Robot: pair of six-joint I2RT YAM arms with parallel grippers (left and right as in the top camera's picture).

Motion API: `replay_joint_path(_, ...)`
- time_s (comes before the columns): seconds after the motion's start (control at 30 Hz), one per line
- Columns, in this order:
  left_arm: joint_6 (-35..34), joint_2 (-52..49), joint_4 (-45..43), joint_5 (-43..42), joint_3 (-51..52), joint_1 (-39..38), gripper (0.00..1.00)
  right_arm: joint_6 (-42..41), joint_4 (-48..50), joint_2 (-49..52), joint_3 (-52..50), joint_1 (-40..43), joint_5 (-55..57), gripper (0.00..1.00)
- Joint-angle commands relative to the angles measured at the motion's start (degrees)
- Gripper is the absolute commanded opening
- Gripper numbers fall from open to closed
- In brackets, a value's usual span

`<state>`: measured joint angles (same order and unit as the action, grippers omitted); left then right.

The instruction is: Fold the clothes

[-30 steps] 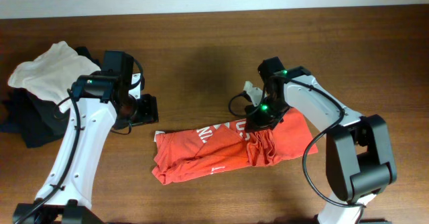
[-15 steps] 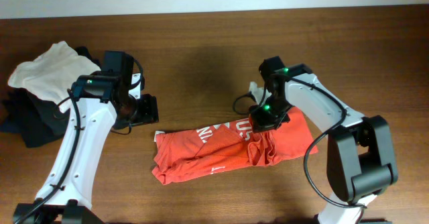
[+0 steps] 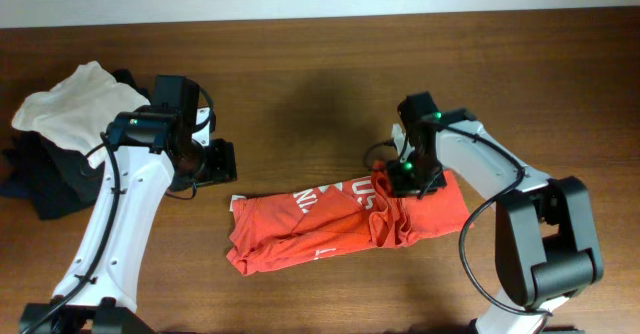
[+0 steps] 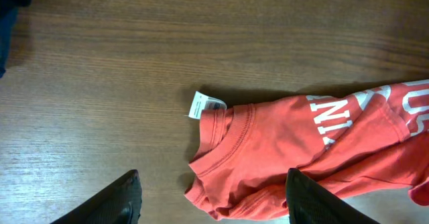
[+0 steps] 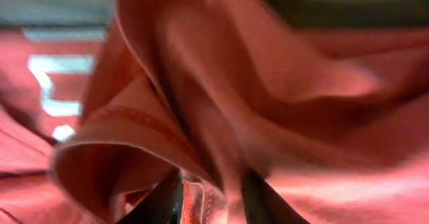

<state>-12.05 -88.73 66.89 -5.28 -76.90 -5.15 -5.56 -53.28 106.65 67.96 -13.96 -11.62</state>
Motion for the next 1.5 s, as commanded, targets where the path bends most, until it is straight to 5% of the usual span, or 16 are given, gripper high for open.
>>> replay_joint_path(0.0, -0.8, 0.7, -0.1, 0.2, 0.5, 0.3, 0.69, 4.7, 0.6, -1.2, -1.9, 0.1, -11.8, 0.26)
replay_joint_path(0.13, -0.8, 0.7, -0.2, 0.2, 0.5, 0.3, 0.69, 13.7, -0.1, -1.2, -1.9, 0.1, -27.3, 0.22)
replay_joint_path(0.37, -0.8, 0.7, -0.2, 0.2, 0.7, 0.3, 0.69, 15.5, -0.3, -1.2, -1.9, 0.1, -31.9, 0.58)
replay_joint_path(0.57, -0.8, 0.7, 1.6, 0.2, 1.9, 0.3, 0.76, 15.5, -2.6, -1.3, -0.5, 0.2, -31.0, 0.54)
replay_joint_path(0.73, -0.3, 0.7, 1.5, -2.7, 7.0, 0.3, 0.80, 14.1, -14.6, -3.4, 9.5, 0.6, -18.3, 0.62)
replay_joint_path(0.93, 5.8, 0.7, -9.6, -14.7, 21.2, 0.3, 0.82, -2.7, -24.9, -5.0, 18.7, 0.7, 6.4, 0.65)
replay_joint_path(1.47, 5.7, 0.6, -29.2, -17.7, 38.4, -0.5, 0.78, -3.8, -28.6, -5.0, 18.8, 7.7, 7.2, 0.67)
